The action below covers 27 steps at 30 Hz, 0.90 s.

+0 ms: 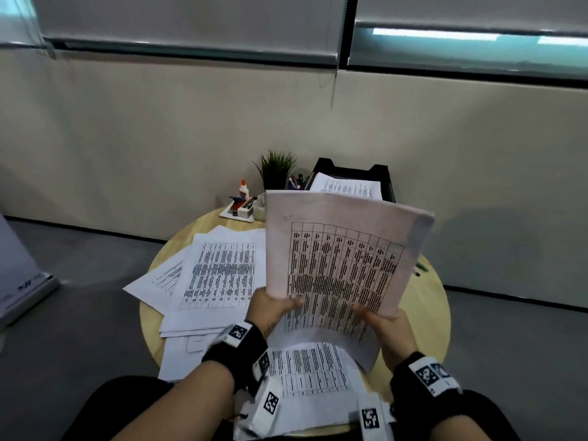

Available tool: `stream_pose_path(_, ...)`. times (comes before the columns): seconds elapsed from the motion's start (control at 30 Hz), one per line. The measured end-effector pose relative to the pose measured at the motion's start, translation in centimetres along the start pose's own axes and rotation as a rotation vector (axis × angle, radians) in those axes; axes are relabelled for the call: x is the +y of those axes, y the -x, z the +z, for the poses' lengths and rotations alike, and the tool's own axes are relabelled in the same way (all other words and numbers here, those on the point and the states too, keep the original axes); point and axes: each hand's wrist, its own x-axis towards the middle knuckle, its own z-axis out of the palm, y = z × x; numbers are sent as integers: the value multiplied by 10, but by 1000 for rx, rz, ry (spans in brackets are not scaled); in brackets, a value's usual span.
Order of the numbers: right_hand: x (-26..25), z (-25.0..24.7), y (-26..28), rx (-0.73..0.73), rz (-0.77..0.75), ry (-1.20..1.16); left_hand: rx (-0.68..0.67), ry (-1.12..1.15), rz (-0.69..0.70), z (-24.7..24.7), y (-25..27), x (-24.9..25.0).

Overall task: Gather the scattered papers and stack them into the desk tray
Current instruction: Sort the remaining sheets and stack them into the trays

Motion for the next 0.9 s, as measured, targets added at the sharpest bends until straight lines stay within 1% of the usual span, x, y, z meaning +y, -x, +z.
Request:
stream_pose_path(0.07,12,0,6,15,62,-20,14,-41,-49,1,3,-16)
stream_pose_path(0.1,13,-1,7,20,63,-32,20,-51,-53,2,4,-18)
stream_pose_path(0.2,-2,-2,6,1,45,-59,13,-103,-21,2,4,-10)
stream_pose_path(0.27,-9,-3,4,13,48,-65,-32,-91,15,-1,1,-2)
stream_pose_path(0.33,-7,-8,2,20,85,-77,-79,-50,40,-9,-2,1)
stream_pose_path(0.4,9,-16,1,40,136,-94,-93,-16,-5,-20,-6,-3)
stream_pose_path(0.43,19,-19,2,53,173,-72,-91,-40,-44,-27,-6,-8)
stream_pose_path(0.5,34,-24,2,79,236,-8,-76,-121,-112,-42,-10,-24)
stream_pose_path(0.53,38,-25,2,76,258,30,-56,-165,-120,-50,-13,-32)
stream_pose_path(0.63,48,-28,-2,44,301,60,55,-267,-74,-72,-23,-54)
stream_pose_path(0.7,57,-30,-6,37,337,100,105,-371,-76,-84,-31,-64)
stream_pose_path(0.73,61,-30,-8,29,366,116,106,-448,-96,-87,-34,-67)
stream_pose_path(0.77,65,-30,-11,24,387,123,91,-581,-125,-90,-38,-70)
stream_pose_path(0.83,73,-30,-14,27,416,122,6,-968,-191,-91,-39,-69)
stream_pose_path(0.87,76,-28,-16,33,414,127,-21,-1114,-205,-90,-40,-67)
stream_pose_path(0.9,77,-26,-18,35,413,134,-36,-1203,-210,-87,-40,-63)
